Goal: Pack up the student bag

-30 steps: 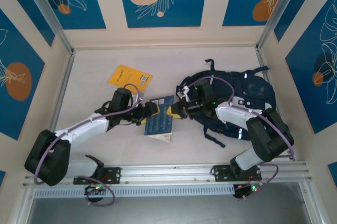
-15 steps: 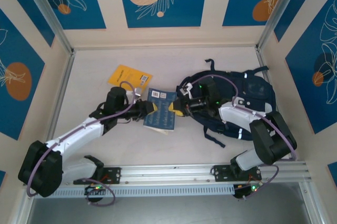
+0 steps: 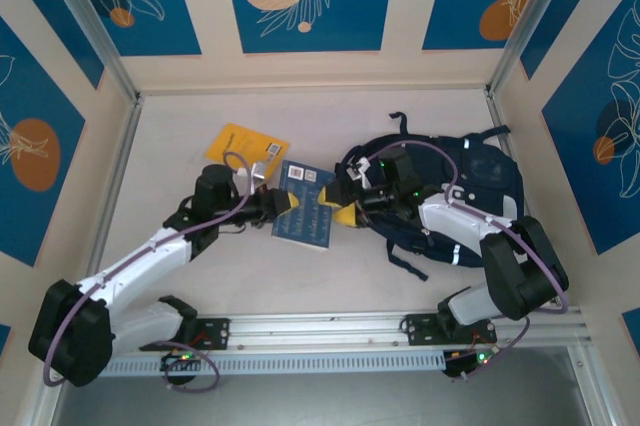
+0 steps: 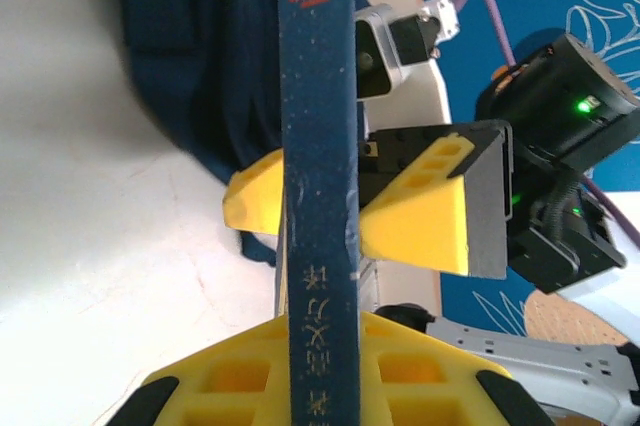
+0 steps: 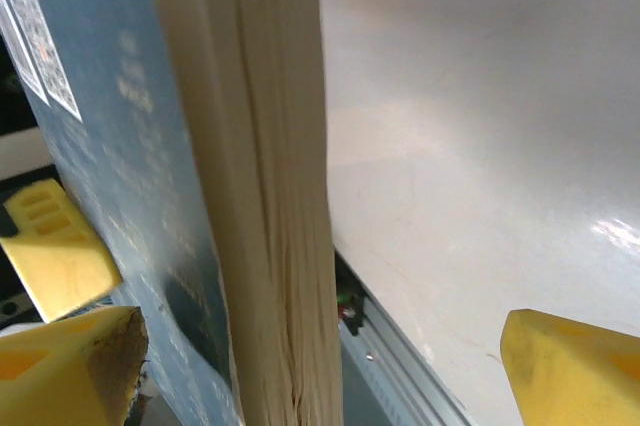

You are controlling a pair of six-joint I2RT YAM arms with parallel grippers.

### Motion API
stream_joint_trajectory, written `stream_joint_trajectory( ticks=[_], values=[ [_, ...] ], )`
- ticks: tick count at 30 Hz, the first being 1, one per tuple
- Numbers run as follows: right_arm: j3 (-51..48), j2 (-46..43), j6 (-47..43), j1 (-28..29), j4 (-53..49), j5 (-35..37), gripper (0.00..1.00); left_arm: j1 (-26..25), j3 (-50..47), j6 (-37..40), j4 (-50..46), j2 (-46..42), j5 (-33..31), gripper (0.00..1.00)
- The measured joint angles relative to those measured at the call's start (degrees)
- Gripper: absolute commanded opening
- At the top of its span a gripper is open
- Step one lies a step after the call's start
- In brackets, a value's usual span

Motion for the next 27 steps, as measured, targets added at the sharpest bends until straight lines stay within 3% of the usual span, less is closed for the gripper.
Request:
stream_joint_trajectory(
  ticks=[2, 4, 7, 9, 10, 11, 14, 16, 20, 27],
  values=[
    [-0.8, 0.3, 2.6, 0.0, 5.1, -2.0, 0.87, 0.0, 0.0, -0.8, 1.3, 0.0, 0.7, 0.00],
    [-1.6, 1.2, 5.1, 0.3, 10.6, -3.7, 0.76, 0.0, 0.0, -1.8, 2.5, 0.0, 1.3, 0.00],
    [-2.7, 2.1, 9.3, 1.3, 18.2, -5.7, 0.52, 0.0, 0.0, -2.8, 3.7, 0.0, 1.9, 0.00],
    [-3.6, 1.8, 11.7, 1.7, 22.0, -5.9, 0.31, 0.0, 0.0, -2.9, 3.7, 0.0, 1.9, 0.00],
    [-4.3, 1.4, 12.6, 1.7, 23.4, -5.5, 0.20, 0.0, 0.0, -2.9, 3.3, 0.0, 1.8, 0.06],
    [-5.4, 0.5, 13.6, 1.7, 24.7, -4.5, 0.12, 0.1, 0.0, -2.9, 2.9, 0.0, 1.6, 0.19],
    [-9.0, -3.1, 17.3, 1.8, 28.0, -0.5, 0.00, 0.0, -0.2, -2.7, 2.0, 0.0, 1.2, 0.54],
    [-10.7, -5.4, 19.4, 2.8, 28.8, 3.4, 0.00, 0.0, -0.2, -3.1, 2.3, 0.0, 1.2, 0.66],
    [-13.5, -12.2, 22.5, 5.6, 28.0, 15.0, 0.00, 0.0, -0.2, -4.5, 3.8, 0.0, 0.7, 0.78],
    [-16.5, -24.0, 25.6, 10.3, 25.5, 36.5, 0.00, -1.2, -1.0, -7.7, 6.3, -1.5, -3.2, 0.83]
  ],
)
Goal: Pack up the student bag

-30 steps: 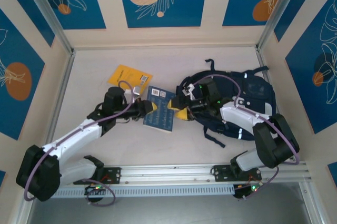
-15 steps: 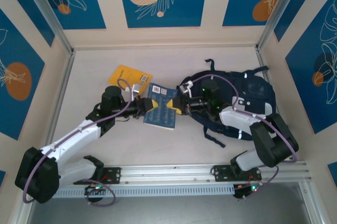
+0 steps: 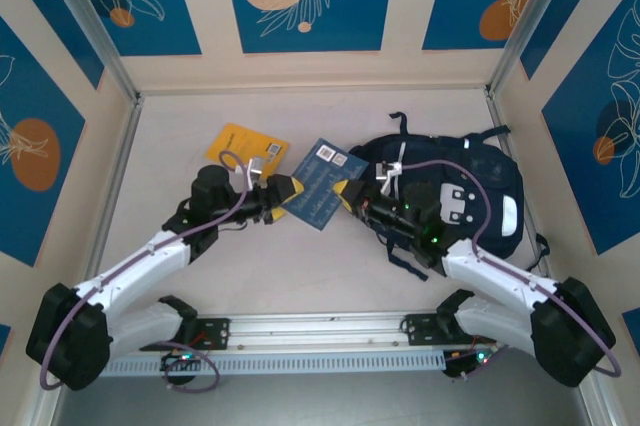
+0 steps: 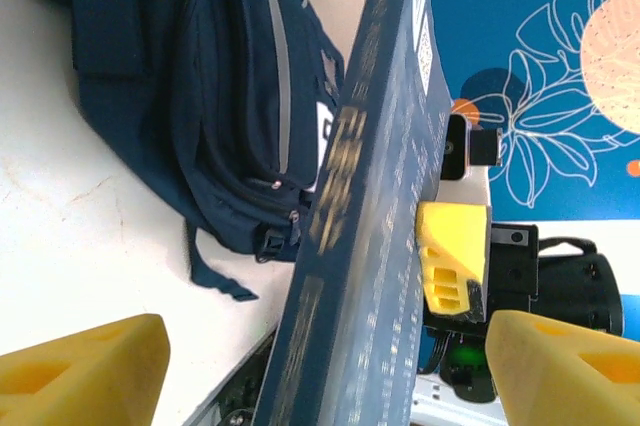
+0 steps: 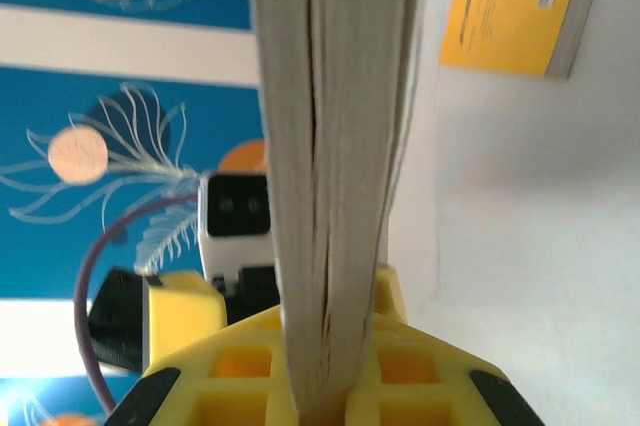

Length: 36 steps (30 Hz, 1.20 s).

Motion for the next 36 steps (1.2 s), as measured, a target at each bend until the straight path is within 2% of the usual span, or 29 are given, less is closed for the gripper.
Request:
stream_joint_trajectory(
  ticks=[5, 12, 17, 25, 30, 31, 32, 34, 36],
  values=[
    [0.0, 0.9, 1.1, 2.2, 0.1, 8.3, 0.00, -2.4, 0.0, -1.9, 2.3, -0.2, -4.2, 0.79],
    [0.0, 3.2, 3.3, 6.5, 1.0, 16.9, 0.00, -7.0, 0.0, -4.2, 5.5, 0.7, -12.1, 0.65],
    [0.5, 5.7, 5.6, 8.2, 2.1, 20.3, 0.00, -9.7, 0.0, -4.5, 6.1, 2.7, -16.1, 0.57],
    [0.5, 6.1, 7.3, 10.3, 2.5, 23.5, 0.00, -10.2, 0.0, -3.4, 5.5, 2.4, -20.6, 0.31],
    [0.7, 6.1, 7.9, 12.4, 2.4, 25.7, 0.00, -10.2, 0.1, -2.2, 4.1, 0.9, -22.9, 0.08],
    [0.8, 6.1, 7.9, 12.5, 2.3, 25.9, 0.04, -10.2, 0.1, -1.8, 3.7, 0.9, -23.0, 0.04],
    [0.8, 6.1, 7.9, 12.5, 2.1, 26.0, 0.14, -10.2, 0.2, -1.6, 3.4, 0.9, -23.1, 0.00],
    [1.1, 6.1, 7.4, 12.6, 1.2, 26.1, 0.33, -10.2, 0.4, -1.2, 2.7, 0.9, -23.1, 0.00],
    [2.0, 5.7, 6.2, 12.8, -2.4, 26.2, 0.47, -10.2, 1.4, 0.0, 0.4, 0.9, -23.5, 0.00]
  ],
)
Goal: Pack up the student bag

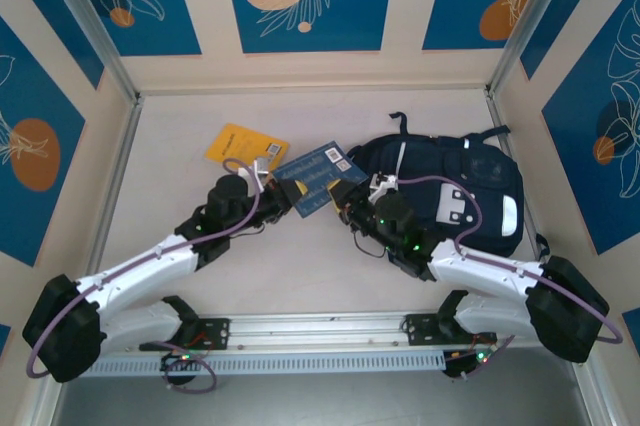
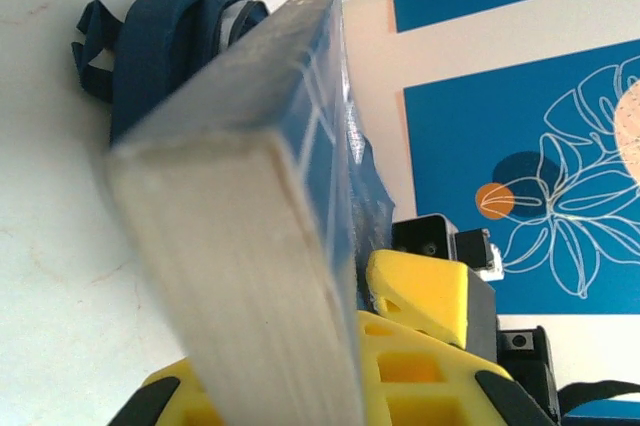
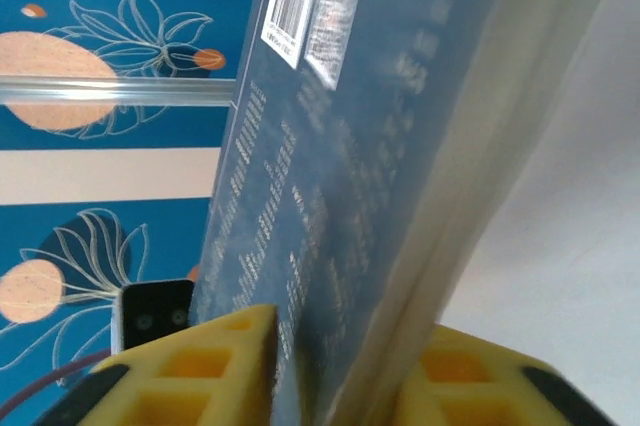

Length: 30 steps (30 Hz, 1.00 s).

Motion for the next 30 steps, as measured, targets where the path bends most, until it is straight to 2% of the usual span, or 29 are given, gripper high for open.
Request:
stream_joint_trajectory(
  ticks=[6, 11, 15, 20, 25, 30],
  values=[
    [7.1, -6.6, -6.7, -2.0, -22.9, 2.0, 0.59, 1.7, 7.1, 8.2, -16.5, -3.7, -1.9, 0.00],
    [18.9, -6.2, -17.0, -10.6, -43.1, 2.1, 0.61, 6.2, 16.0, 16.5, -31.4, -4.8, -2.1, 0.00],
    [31.6, 2.4, -26.0, -16.9, -58.9, 2.2, 0.64, 11.4, 20.4, 22.9, -40.2, -3.8, 1.6, 0.00],
    [46.6, 18.1, -33.1, -21.9, -75.1, 4.4, 0.71, 12.4, 24.7, 30.6, -48.1, -1.4, 3.0, 0.00],
    [55.3, 29.8, -37.1, -25.0, -84.4, 6.0, 0.87, 12.5, 25.3, 36.3, -51.3, -1.2, 2.8, 0.00],
    [63.1, 39.9, -40.1, -26.4, -89.6, 6.2, 0.88, 12.7, 25.2, 38.6, -51.7, -1.2, 2.5, 0.00]
  ],
)
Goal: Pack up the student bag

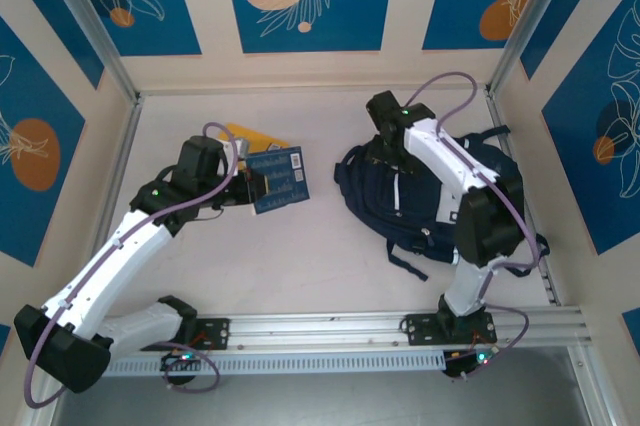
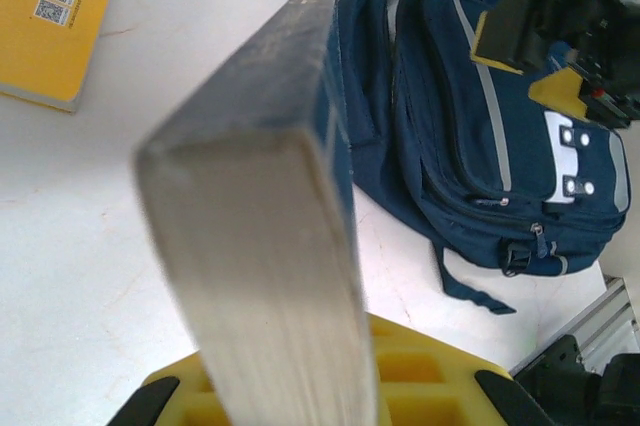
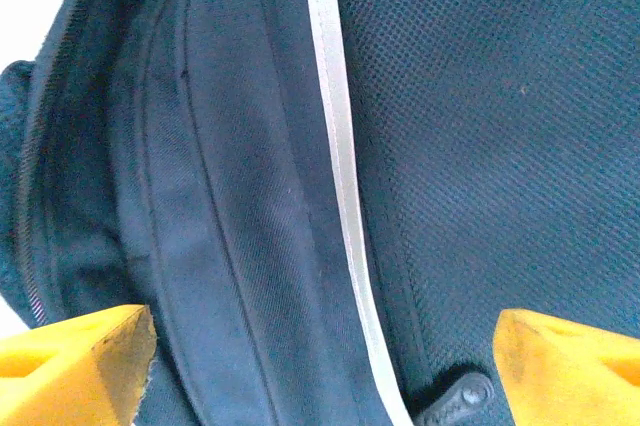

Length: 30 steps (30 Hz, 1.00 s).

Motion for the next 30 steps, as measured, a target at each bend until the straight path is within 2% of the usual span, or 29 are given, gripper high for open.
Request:
stream_joint_trajectory(
  ticks=[3, 11, 18, 24, 30],
  values=[
    [2.8, 4.4, -1.8, 0.1, -1.2, 0.0, 0.83, 0.0, -0.2, 0.7, 0.0, 0.0, 0.0, 0.00],
    [3.7, 9.8, -4.0, 0.2, -2.3, 1.2, 0.54, 0.2, -0.5, 0.9, 0.0, 0.0, 0.0, 0.00],
    [3.6, 10.2, -5.3, 1.3, -1.3, 2.5, 0.13, 0.4, -0.7, 0.9, 0.1, 0.0, 0.1, 0.00],
    [1.8, 8.8, -8.7, 2.7, 0.3, 4.6, 0.00, 0.6, -0.9, 0.9, 0.1, 0.0, 0.1, 0.00],
    [-4.8, -1.7, -15.8, 4.6, 3.9, 4.8, 0.00, 0.6, -1.1, 0.9, 0.2, 0.0, 0.2, 0.00]
  ],
)
